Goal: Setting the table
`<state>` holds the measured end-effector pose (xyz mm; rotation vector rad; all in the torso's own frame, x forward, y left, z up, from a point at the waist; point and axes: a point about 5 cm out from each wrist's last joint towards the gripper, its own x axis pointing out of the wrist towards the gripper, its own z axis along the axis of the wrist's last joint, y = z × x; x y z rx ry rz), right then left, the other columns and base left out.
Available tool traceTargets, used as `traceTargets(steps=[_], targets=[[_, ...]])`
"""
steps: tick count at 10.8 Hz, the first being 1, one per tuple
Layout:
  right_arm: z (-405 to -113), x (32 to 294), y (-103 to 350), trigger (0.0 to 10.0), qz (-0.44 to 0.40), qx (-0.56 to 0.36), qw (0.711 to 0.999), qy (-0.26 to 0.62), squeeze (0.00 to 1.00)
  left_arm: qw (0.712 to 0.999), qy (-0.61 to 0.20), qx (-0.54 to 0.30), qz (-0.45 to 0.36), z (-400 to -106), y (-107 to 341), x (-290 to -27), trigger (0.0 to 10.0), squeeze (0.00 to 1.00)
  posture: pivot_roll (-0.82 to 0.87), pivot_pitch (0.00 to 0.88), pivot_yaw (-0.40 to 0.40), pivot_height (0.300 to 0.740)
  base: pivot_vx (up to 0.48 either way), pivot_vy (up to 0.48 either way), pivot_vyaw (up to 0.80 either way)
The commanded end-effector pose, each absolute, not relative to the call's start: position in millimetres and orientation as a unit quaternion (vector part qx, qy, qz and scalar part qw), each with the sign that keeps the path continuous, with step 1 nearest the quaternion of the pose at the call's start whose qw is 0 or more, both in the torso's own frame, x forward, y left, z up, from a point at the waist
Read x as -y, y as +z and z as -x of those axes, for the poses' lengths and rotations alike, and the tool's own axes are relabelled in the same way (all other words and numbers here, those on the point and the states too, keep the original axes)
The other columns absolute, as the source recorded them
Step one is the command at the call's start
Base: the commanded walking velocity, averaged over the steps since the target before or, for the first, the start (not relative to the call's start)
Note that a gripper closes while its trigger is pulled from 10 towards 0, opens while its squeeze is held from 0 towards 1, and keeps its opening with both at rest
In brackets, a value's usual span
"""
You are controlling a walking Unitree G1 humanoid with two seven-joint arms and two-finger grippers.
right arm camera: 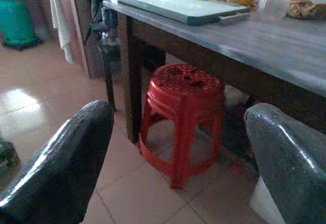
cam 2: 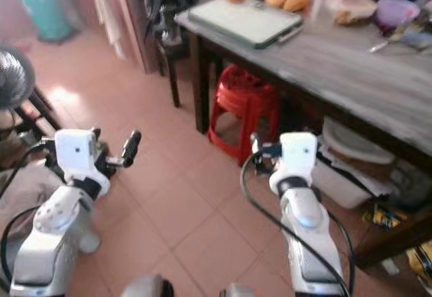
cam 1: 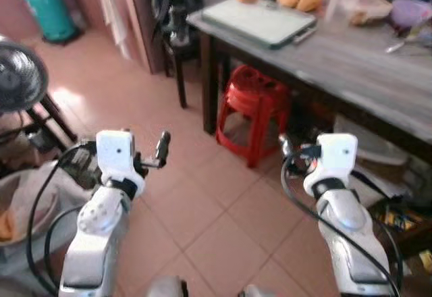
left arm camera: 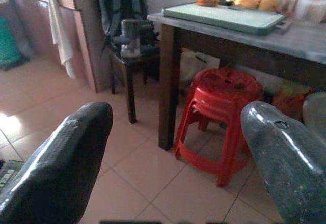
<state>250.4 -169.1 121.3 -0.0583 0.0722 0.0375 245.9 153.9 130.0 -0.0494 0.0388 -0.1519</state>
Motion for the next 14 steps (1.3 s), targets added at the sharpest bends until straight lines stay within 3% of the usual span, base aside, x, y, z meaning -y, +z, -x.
traceTargets(steps=[1,2,3,6,14], targets=[[-249.6,169.6,118.9,10.0,0.042,-0.047,0.998,0.014,0.0,0.997,-0.065,-0.025,0.024,-244.1,128.8,-156.2,10.0,0.0,0.02,0.0,0.015,0.74,0.0,0.0,0.0],[-249.7,166.8,117.0,10.0,0.052,-0.049,0.997,0.009,0.0,0.997,-0.065,-0.029,0.023,-244.0,127.3,-155.2,10.0,0.0,0.01,0.0,0.014,0.74,0.0,0.0,0.0],[-247.5,161.7,113.0,10.0,-0.011,-0.067,0.998,0.01,0.0,0.997,-0.062,-0.032,0.022,-244.1,126.3,-155.5,10.0,0.0,0.01,0.0,0.014,0.74,0.0,0.0,0.0],[-248.0,167.8,115.8,10.0,-0.004,-0.059,0.998,0.007,0.0,0.997,-0.068,-0.028,0.02,-245.5,126.8,-153.7,10.0,0.0,0.01,0.0,0.01,0.74,0.0,0.08,0.0],[-249.4,166.4,117.9,10.0,-0.009,-0.05,0.999,0.003,0.0,0.997,-0.077,-0.023,0.013,-246.2,128.7,-150.9,10.0,0.0,0.02,0.0,0.015,0.74,0.0,0.363,-0.8]])
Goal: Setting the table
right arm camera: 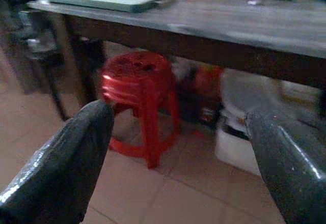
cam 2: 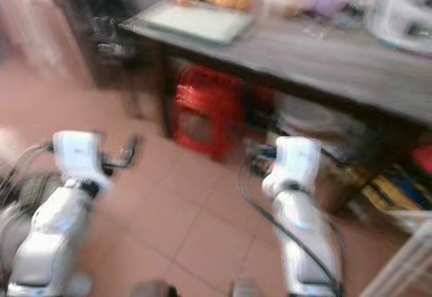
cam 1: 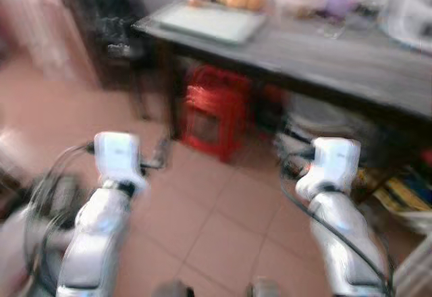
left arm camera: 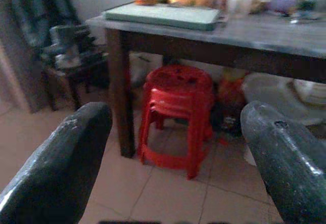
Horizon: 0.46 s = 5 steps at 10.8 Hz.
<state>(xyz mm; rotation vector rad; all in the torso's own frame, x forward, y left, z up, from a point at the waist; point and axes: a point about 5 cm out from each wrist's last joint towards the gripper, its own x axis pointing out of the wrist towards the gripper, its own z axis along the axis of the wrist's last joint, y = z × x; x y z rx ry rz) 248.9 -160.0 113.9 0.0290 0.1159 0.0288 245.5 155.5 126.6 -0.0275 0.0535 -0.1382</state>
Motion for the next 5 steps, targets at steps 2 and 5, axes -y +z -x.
traceTargets(steps=[2,5], targets=[[-249.5,167.2,118.2,10.0,-0.008,-0.046,0.999,-0.001,0.0,0.997,-0.072,-0.019,0.005,-246.1,129.6,-151.3,10.0,0.0,0.02,0.0,0.011,0.74,0.0,0.206,-0.4],[-249.2,166.8,118.5,10.0,-0.006,-0.041,0.999,-0.005,0.0,0.998,-0.059,-0.007,-0.012,-246.2,132.4,-150.5,10.0,0.0,0.02,0.0,0.014,0.74,0.0,0.0,0.0]])
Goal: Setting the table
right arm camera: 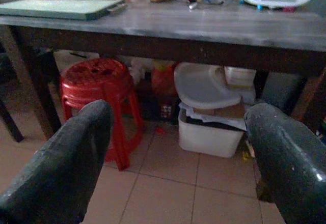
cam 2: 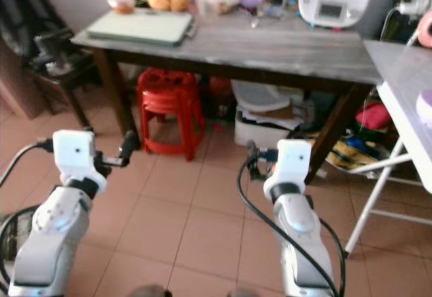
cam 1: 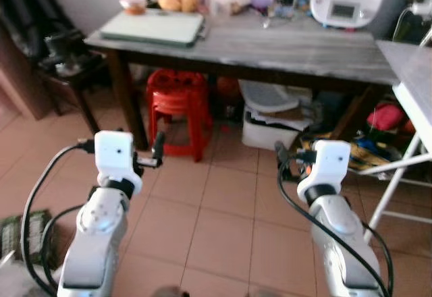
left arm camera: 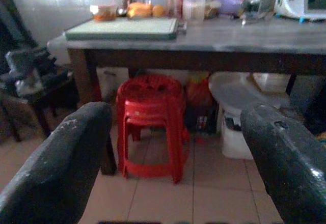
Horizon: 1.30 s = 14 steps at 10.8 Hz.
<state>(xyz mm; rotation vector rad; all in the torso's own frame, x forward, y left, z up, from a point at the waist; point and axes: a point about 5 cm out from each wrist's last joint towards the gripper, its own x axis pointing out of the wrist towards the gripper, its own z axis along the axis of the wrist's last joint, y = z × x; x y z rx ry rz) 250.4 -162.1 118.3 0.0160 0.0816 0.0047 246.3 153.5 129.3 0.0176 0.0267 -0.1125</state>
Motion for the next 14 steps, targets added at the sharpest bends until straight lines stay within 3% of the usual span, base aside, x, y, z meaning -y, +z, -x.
traceTargets(steps=[1,5,13,14], targets=[[-250.2,167.3,120.2,10.0,-0.005,-0.035,0.999,-0.009,0.0,0.998,-0.062,-0.011,-0.009,-246.5,131.1,-150.9,10.0,0.0,0.02,0.0,0.01,0.74,0.0,0.0,0.0],[-252.7,167.9,124.2,10.0,0.0,-0.019,1.0,-0.007,0.0,0.996,-0.084,0.001,-0.003,-245.0,132.0,-144.3,10.0,0.0,0.02,0.0,0.005,0.74,0.171,0.0,0.0],[-252.0,169.0,121.1,10.0,-0.005,-0.02,1.0,-0.017,0.0,0.994,-0.111,0.009,0.001,-243.3,133.7,-139.7,10.0,0.0,0.02,0.0,0.015,0.74,0.48,0.0,0.0],[-252.1,169.2,119.8,10.0,-0.009,-0.025,0.999,-0.018,0.0,0.994,-0.113,0.008,0.002,-243.2,133.5,-139.2,10.0,0.0,0.02,0.0,0.013,0.74,0.48,0.0,-0.8]])
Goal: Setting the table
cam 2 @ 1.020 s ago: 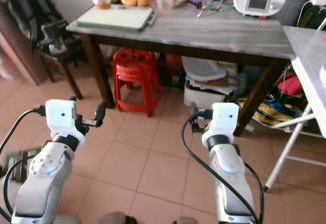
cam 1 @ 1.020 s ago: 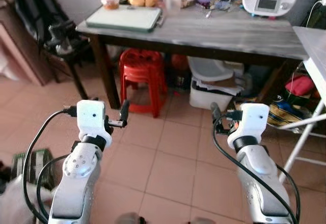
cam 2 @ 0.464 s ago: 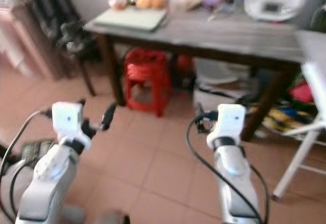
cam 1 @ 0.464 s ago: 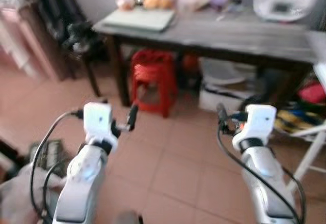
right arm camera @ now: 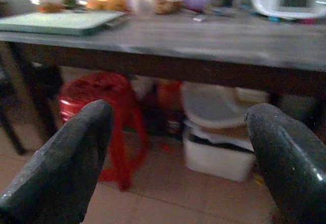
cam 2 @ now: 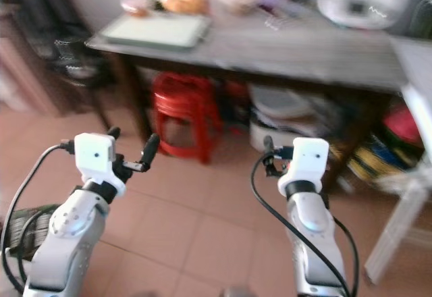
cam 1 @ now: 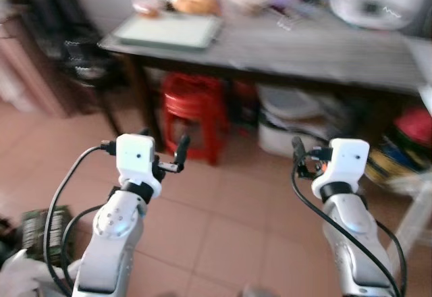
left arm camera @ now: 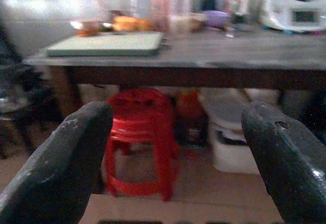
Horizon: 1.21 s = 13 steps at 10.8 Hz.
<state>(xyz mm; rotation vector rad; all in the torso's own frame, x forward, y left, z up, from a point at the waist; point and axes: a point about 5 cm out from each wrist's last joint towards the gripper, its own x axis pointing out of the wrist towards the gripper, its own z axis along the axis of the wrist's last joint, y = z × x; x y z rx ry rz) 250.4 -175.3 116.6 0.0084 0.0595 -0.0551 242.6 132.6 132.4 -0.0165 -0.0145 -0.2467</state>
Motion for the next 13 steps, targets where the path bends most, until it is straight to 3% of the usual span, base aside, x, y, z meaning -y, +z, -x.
traceTargets(steps=[1,3,6,13], targets=[[-252.0,169.7,119.7,10.0,-0.01,-0.025,0.999,-0.018,0.0,0.993,-0.114,0.007,0.003,-243.1,133.3,-138.6,10.0,0.0,0.01,0.0,0.012,0.74,0.48,0.0,-0.8],[-252.2,170.8,120.7,10.0,-0.004,-0.024,1.0,-0.016,0.0,0.993,-0.116,0.004,0.004,-242.7,131.4,-137.0,10.0,0.0,0.01,0.0,0.008,0.74,0.448,0.0,-0.8],[-251.7,168.7,120.7,10.0,-0.004,-0.024,1.0,-0.012,0.0,0.996,-0.084,-0.018,0.016,-244.4,124.1,-141.9,10.0,0.0,0.01,0.0,0.005,0.74,0.0,0.0,-0.73],[-252.4,168.4,121.1,10.0,-0.005,-0.021,1.0,-0.011,0.0,0.996,-0.087,-0.011,-0.008,-245.4,127.3,-142.0,10.0,0.0,0.01,0.0,0.011,0.74,0.0,-0.072,0.0]])
